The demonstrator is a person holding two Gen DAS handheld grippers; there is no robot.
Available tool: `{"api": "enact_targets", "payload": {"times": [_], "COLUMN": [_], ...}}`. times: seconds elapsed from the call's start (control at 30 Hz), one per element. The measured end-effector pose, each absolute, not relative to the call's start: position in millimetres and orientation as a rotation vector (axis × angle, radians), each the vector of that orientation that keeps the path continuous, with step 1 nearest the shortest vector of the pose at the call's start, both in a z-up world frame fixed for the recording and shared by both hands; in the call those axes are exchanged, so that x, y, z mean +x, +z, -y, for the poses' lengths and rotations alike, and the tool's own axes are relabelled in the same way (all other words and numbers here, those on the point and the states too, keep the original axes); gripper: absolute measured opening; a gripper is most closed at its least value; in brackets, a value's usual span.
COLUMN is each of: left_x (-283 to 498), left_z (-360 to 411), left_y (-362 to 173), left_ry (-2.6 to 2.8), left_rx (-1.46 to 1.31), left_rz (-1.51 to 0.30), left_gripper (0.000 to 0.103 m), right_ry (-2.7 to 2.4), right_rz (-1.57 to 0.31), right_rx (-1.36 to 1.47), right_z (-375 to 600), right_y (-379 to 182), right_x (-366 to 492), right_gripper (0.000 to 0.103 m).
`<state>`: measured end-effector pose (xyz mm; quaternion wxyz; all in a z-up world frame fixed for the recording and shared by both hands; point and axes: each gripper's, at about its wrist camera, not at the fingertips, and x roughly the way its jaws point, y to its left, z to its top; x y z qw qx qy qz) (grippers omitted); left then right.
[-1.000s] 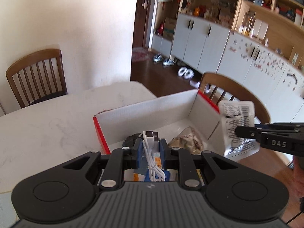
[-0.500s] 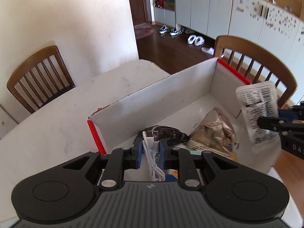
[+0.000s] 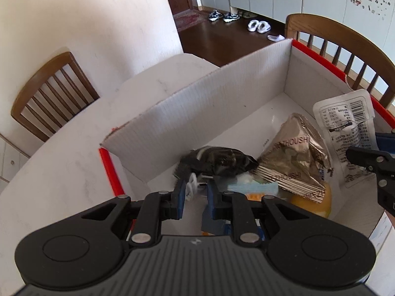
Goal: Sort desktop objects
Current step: 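Lower the sachet and cable into the box and open both tools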
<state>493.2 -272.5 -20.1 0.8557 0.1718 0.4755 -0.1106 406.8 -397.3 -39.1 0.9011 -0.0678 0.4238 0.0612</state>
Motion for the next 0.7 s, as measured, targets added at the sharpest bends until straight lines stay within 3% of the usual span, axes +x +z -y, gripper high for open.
{"api": "enact_targets", "payload": {"times": [0.07, 0.1, 0.2, 0.3, 0.33, 0.4, 0.7], "left_x": [493.1, 493.0, 492.4, 488.5, 487.6, 484.0, 463.8], "left_z": [272.9, 272.5, 271.4, 271.3, 271.4, 270.3, 260.4], "left_y": [-21.9, -22.2, -21.6, -19.0, -18.4, -15.6, 8.4], "left_ry": [-0.231, -0.234, -0.234, -0.237, -0.237, -0.228, -0.243], "left_rx": [0.361, 0.352, 0.335, 0.34, 0.339, 0.336, 0.265], "left_rz": [-1.006, -1.008, -1.011, -0.997, -0.995, -0.977, -0.928], "left_gripper": [0.018, 0.018, 0.018, 0.023, 0.032, 0.066, 0.068], "right_ry": [0.133, 0.132, 0.135, 0.145, 0.151, 0.151, 0.206], "right_rz": [-0.867, -0.865, -0.864, -0.858, -0.854, -0.835, -0.788], "right_rx": [-0.142, -0.144, -0.132, -0.106, -0.103, -0.104, -0.071], "right_z": [397.9, 398.1, 402.0, 406.4, 407.5, 408.8, 420.2], "right_y": [-39.4, -39.4, -39.4, -36.6, -35.4, -31.6, -4.6], "right_x": [405.6, 405.2, 404.4, 403.0, 402.0, 398.8, 384.3], "right_gripper": [0.021, 0.029, 0.029, 0.041, 0.047, 0.05, 0.051]}}
